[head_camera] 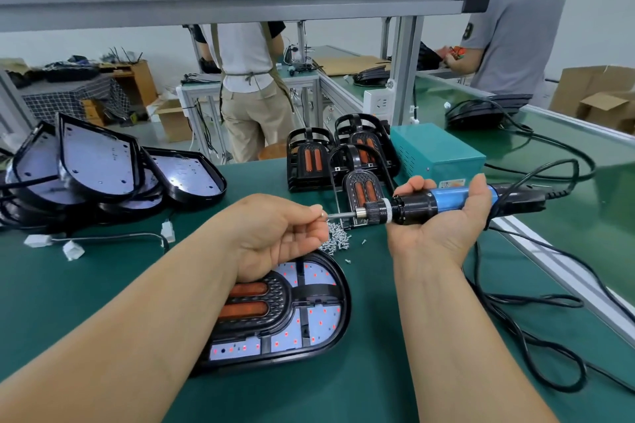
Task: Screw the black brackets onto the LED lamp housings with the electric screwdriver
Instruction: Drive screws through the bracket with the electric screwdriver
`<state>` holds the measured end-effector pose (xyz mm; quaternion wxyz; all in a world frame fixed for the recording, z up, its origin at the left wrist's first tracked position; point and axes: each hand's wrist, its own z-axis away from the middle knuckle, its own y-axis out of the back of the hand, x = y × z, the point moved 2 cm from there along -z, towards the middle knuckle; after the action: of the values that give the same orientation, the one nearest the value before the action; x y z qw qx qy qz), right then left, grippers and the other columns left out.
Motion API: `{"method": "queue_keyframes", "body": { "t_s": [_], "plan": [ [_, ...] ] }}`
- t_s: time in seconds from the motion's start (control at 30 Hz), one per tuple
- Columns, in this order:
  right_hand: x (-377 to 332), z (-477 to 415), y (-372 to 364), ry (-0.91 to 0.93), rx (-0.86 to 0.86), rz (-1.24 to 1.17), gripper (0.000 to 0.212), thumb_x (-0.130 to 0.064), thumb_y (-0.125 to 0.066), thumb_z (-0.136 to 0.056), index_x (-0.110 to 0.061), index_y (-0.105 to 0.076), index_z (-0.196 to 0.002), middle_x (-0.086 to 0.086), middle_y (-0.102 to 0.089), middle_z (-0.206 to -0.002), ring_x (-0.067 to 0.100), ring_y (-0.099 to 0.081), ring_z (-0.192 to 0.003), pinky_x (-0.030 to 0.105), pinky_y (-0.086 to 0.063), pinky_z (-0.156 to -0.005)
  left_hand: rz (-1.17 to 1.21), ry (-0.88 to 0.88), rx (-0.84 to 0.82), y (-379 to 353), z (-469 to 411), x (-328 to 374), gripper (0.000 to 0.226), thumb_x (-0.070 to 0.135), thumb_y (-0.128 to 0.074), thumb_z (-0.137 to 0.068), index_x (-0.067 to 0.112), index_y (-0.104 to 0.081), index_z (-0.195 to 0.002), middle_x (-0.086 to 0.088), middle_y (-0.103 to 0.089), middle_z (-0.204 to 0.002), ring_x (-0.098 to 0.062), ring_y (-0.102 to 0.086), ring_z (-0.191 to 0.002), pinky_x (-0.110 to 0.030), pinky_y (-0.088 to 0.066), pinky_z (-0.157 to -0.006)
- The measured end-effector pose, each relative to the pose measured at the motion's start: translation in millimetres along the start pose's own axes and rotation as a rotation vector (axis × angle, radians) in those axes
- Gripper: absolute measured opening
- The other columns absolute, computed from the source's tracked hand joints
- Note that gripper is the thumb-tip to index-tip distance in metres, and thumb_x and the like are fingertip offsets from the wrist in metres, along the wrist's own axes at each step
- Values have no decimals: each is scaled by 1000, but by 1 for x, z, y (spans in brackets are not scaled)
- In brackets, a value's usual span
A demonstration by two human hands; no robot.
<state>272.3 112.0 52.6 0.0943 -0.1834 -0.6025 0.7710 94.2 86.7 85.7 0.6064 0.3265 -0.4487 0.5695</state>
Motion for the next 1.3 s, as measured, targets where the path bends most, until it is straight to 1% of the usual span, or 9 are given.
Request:
{"method": "queue_keyframes", "body": {
  "t_s": [0.13, 0.27, 0.37, 0.67, 0.97, 1.07, 1.17, 1.23, 1.3],
  "plan": [
    [-1, 2, -1, 0, 6, -9, 36, -45, -67, -86, -17, -45, -94, 1, -53, -57, 18, -57, -48, 22, -50, -53, -19, 8, 20, -2, 1, -3, 17, 7, -58, -97, 0, -64, -82, -4, -65, -56, -5, -64, -47, -15, -53, -45],
    [-1, 2, -2, 4, -4, -6, 37, -44, -67, -86, -18, -44, -98, 1, -53, -58, 18, -57, -47, 21, -49, -52, -14, 15, 34, -5, 1, -5, 15, 8, -59, -96, 0, -64, -85, -4, -65, -55, -6, -64, -46, -14, -52, -44],
    [-1, 2, -2, 12, -9, 2, 33, -44, -67, -87, -20, -45, -90, 1, -53, -57, 18, -56, -47, 21, -49, -53, 19, 23, 52, -7, 1, -7, 16, 8, -59, -96, 0, -63, -83, -3, -64, -53, -5, -63, -44, -14, -52, -44],
    [-3, 5, -4, 57, -18, -3, 29, -43, -68, -86, -22, -48, -83, 0, -54, -56, 19, -56, -48, 21, -49, -55, 83, 13, 87, -12, -1, -9, 18, 9, -59, -97, 1, -62, -81, -3, -63, -51, -6, -61, -41, -15, -50, -40],
    [-4, 16, -13, 129, -43, 58, 28, -41, -67, -88, -19, -51, -79, 1, -54, -56, 19, -55, -49, 24, -48, -58, -37, -39, 150, -12, -4, -11, 22, 18, -63, -96, 5, -63, -79, 1, -62, -49, -4, -59, -41, -15, -49, -40],
    [-6, 21, -18, 222, -110, 125, 24, -41, -61, -92, -21, -53, -83, 2, -53, -57, 21, -54, -52, 27, -48, -61, -5, -29, 134, -13, -2, -11, 22, 16, -62, -96, 4, -62, -78, 0, -61, -49, -4, -58, -40, -14, -49, -40],
    [-7, 32, -28, 351, -238, 225, 28, -43, -55, -92, -29, -66, -71, 0, -52, -58, 17, -54, -54, 27, -49, -61, 112, -26, 120, -14, -1, -8, 22, 12, -60, -97, 2, -60, -78, -2, -61, -49, -5, -59, -40, -15, -50, -40],
    [-10, 40, -36, 399, -324, 315, 16, -40, -58, -87, -26, -65, -84, 0, -55, -63, 15, -56, -59, 26, -51, -61, 195, -29, 124, -13, 0, -5, 21, 9, -59, -97, 1, -60, -78, -4, -61, -50, -6, -59, -41, -15, -51, -42],
    [-14, 43, -42, 366, -447, 374, 18, -29, -62, -83, -20, -58, -99, 2, -59, -67, 17, -61, -66, 29, -53, -69, 270, -17, 127, -10, 0, -5, 18, 7, -58, -97, 0, -60, -80, -4, -61, -51, -6, -60, -41, -15, -51, -42]
  ]
}}
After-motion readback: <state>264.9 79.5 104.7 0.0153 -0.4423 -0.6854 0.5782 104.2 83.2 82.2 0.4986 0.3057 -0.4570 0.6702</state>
